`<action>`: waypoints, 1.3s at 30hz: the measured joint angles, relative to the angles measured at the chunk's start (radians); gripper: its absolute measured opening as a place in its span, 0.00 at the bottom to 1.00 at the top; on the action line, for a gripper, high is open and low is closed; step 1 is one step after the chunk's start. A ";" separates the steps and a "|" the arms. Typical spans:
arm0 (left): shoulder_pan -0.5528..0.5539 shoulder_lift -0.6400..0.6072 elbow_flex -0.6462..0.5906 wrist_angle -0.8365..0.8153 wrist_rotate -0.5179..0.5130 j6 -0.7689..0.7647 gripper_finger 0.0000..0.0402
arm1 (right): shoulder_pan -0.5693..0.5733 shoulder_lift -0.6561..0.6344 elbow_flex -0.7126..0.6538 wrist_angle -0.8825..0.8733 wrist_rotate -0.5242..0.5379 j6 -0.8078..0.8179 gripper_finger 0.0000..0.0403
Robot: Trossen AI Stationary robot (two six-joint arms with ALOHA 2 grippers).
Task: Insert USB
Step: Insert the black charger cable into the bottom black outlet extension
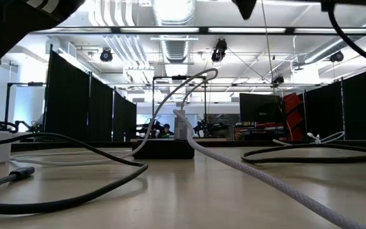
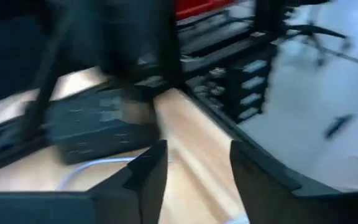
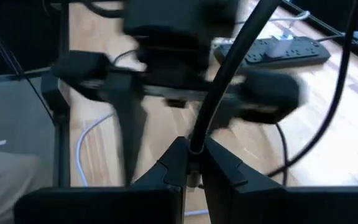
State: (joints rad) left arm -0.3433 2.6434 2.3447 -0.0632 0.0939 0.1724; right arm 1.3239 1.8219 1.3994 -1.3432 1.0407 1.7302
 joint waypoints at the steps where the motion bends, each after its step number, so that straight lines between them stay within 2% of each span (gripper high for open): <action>1: 0.000 -0.002 0.000 -0.002 -0.043 -0.001 0.44 | 0.000 0.008 0.000 0.018 0.017 -0.015 0.04; 4: 0.001 -0.004 0.000 -0.016 -0.113 0.004 0.46 | -0.002 0.027 0.000 0.053 0.055 -0.039 0.04; 15: -0.009 -0.005 0.000 -0.013 -0.082 0.029 0.36 | -0.031 0.075 -0.001 0.048 0.054 -0.044 0.04; 19: -0.017 -0.005 0.000 -0.012 -0.099 0.040 0.32 | -0.032 0.074 -0.001 0.047 0.051 -0.047 0.04; 23: -0.021 -0.004 0.000 -0.013 -0.134 0.040 0.25 | -0.034 0.074 -0.001 0.046 0.051 -0.048 0.04; 32: -0.032 -0.005 0.000 -0.017 -0.147 0.075 0.02 | -0.035 0.091 0.000 0.048 0.007 -0.047 0.04; 39: -0.034 -0.005 0.000 -0.017 -0.141 0.074 0.09 | -0.035 0.104 0.000 0.047 0.004 -0.039 0.04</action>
State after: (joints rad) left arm -0.3771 2.6385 2.3447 -0.0804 -0.0470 0.2466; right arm 1.2888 1.9262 1.3994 -1.2961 1.0443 1.6912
